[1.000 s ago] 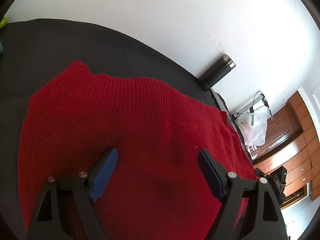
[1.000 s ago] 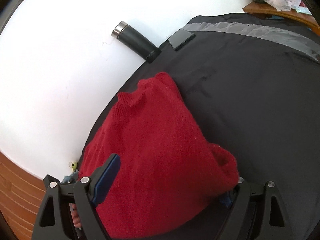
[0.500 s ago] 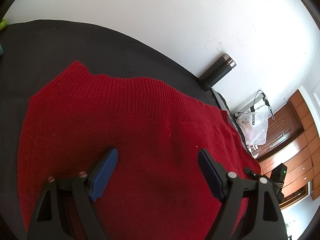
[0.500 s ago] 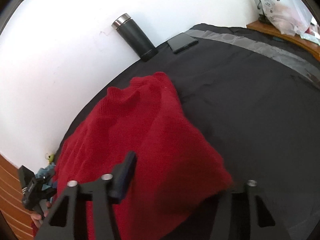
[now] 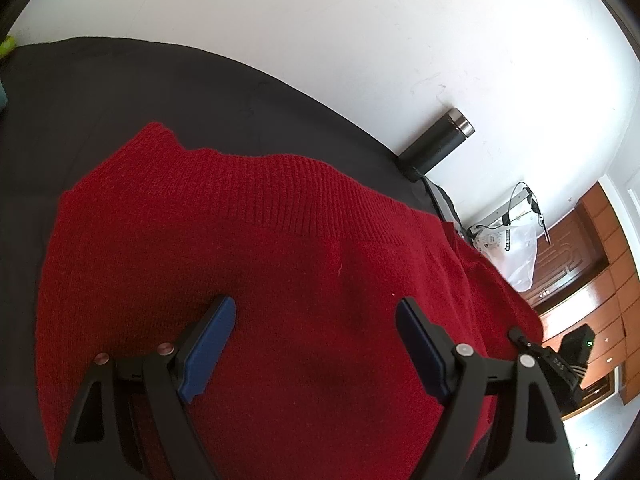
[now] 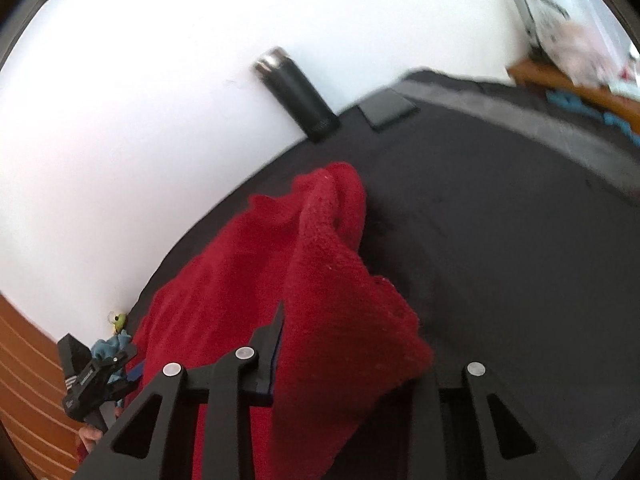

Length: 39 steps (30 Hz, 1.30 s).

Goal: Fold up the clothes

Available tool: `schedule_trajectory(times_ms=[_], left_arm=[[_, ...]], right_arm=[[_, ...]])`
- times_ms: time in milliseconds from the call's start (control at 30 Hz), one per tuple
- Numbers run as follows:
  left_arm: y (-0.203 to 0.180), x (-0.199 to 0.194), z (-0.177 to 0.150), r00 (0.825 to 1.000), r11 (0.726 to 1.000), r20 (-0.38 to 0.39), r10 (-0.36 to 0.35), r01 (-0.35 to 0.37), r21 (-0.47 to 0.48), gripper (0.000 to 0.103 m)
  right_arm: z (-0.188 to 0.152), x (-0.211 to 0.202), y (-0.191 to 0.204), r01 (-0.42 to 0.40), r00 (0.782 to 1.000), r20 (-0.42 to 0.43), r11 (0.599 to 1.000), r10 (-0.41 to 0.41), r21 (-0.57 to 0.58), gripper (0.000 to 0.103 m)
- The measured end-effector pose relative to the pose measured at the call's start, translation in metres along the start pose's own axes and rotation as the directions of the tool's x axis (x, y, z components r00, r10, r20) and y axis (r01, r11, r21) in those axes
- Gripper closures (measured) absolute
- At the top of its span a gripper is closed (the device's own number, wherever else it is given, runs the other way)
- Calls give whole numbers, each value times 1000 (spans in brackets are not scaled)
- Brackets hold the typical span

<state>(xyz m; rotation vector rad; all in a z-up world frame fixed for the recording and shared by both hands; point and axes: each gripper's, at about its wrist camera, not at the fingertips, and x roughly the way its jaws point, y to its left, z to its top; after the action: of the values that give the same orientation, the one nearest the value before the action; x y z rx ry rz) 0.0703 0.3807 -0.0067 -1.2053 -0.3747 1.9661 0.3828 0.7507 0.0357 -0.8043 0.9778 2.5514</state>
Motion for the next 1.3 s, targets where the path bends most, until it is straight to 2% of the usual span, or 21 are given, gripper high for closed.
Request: schedule_trajectory(times_ms=[200,400,533,667,800,900,1033,1167,1233,1300], left_arm=[[-5,-11,2,999,999,-30,-21,20,-41,18],[-45,-28,-8,992,989,-32,-124,126,72,18],[-72,-26,-22,977,970,-76,-199,207,128,18],[-99,-2,-26,949,955,-184,-255,277,104,18],[-136,27,-14,943,959,-259,-210,250,133,18],[-161,55,-2,926,961,-317,-204,250,114,18],[-188,90,8,898,967,-400,-182,236,92,18],[-216,129,9,883,978,-467,-48,136,157,18],[-227,141,8,873,975,-488,-11,119,189,18],[-238,153,4,864,966,-499,59,78,247,18]], right_arm=[[-4,-9,41,35,998,53,991,-28,-132,71],[-27,-21,89,106,987,147,934,-58,-341,74],[-48,-25,114,130,981,188,884,-49,-449,76],[-64,-25,127,134,979,203,847,-31,-514,79],[-70,-21,124,107,981,195,846,-4,-522,80],[-70,-19,115,64,985,169,858,27,-510,80],[-73,-17,109,30,987,149,854,56,-519,80],[-75,-17,106,24,986,151,854,64,-520,80],[-76,-18,105,22,986,153,854,67,-520,80],[-77,-18,103,21,985,155,854,71,-520,80]])
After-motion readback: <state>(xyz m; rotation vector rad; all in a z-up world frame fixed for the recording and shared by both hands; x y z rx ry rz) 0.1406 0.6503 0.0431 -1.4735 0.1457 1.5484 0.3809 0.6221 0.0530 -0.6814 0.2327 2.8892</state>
